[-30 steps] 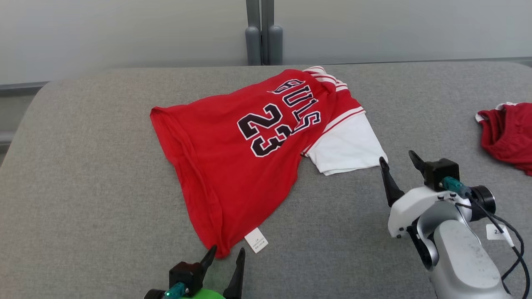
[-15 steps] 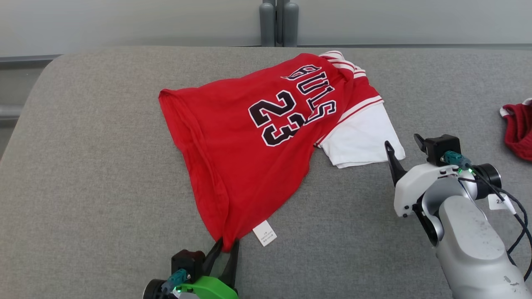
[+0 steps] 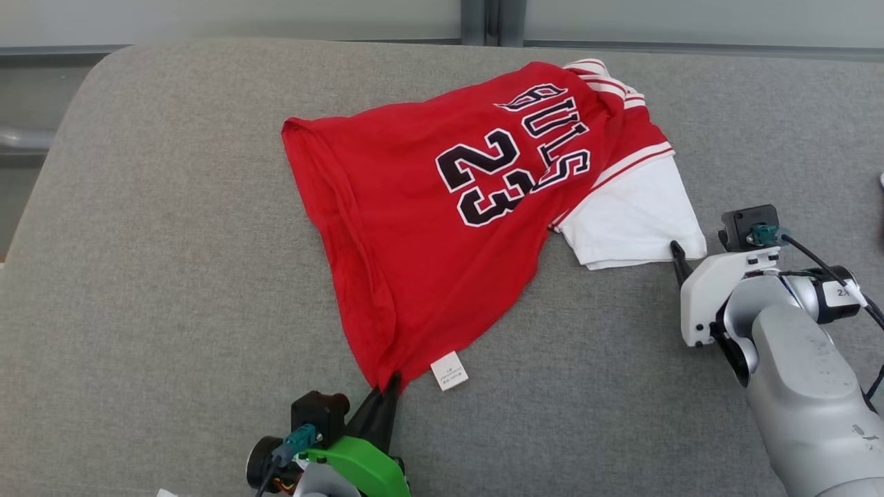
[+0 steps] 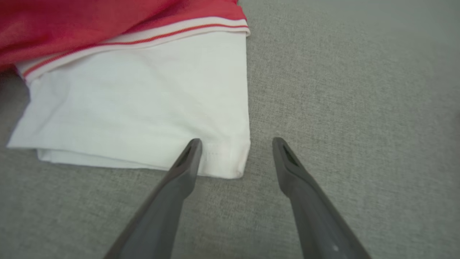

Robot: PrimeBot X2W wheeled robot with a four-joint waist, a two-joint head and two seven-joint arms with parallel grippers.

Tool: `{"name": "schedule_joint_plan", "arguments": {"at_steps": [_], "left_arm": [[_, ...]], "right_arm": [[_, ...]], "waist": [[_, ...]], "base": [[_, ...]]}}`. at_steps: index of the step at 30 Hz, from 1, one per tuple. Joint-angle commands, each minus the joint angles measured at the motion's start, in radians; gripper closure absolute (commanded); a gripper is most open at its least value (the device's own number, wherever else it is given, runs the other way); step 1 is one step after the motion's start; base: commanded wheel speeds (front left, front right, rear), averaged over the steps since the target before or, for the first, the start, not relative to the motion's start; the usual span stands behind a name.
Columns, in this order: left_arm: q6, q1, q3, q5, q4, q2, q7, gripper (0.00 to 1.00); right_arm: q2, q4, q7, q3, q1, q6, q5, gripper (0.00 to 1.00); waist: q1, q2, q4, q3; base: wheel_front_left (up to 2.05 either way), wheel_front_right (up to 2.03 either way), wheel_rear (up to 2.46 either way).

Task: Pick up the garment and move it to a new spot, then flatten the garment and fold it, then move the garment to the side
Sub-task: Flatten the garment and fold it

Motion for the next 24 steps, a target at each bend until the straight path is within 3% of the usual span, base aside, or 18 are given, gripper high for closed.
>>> {"name": "schedule_joint_plan", "arguments": {"at_steps": [1,6,8,12,17,21,24], "left_arm": [[-0.005,-0.018,-0.001,-0.002,0.003,0.004,-0.003,1.00],[-0.011,-0.019,-0.005,-0.014,0.006,0.004,-0.002,1.00],[-0.016,-0.018,-0.005,-0.020,0.012,0.004,-0.001,1.00],[-0.030,-0.014,0.002,-0.047,0.020,0.004,-0.001,1.00],[-0.063,0.008,0.033,-0.141,-0.031,0.012,0.033,1.00],[-0.079,0.051,0.055,-0.241,-0.191,0.068,0.139,1.00],[-0.080,0.093,0.065,-0.312,-0.394,0.140,0.253,1.00]], "right_arm": [[0.003,0.015,0.007,-0.012,-0.011,-0.002,-0.009,0.00],[0.020,0.073,0.024,-0.011,-0.015,-0.001,0.001,0.00],[0.037,0.090,0.012,0.000,-0.019,0.000,0.038,0.99],[0.039,0.094,-0.020,-0.008,-0.043,-0.001,0.149,1.00],[0.009,-0.003,-0.040,-0.025,-0.052,-0.001,0.348,1.00],[-0.052,-0.184,0.026,-0.019,0.003,-0.001,0.530,1.00],[-0.096,-0.389,0.105,-0.048,0.067,-0.001,0.672,1.00]], "waist": [[0.0000,0.0000,0.012,0.008],[0.0000,0.0000,0.024,0.013],[0.0000,0.0000,0.024,0.011],[0.0000,0.0000,0.017,-0.007],[0.0000,0.0000,0.003,-0.062],[0.0000,0.0000,-0.014,-0.121],[0.0000,0.0000,-0.026,-0.170]], "base": [[0.00,0.00,0.00],[0.00,0.00,0.00],[0.00,0.00,0.00],[0.00,0.00,0.00],[0.00,0.00,0.00],[0.00,0.00,0.00],[0.00,0.00,0.00]]}}
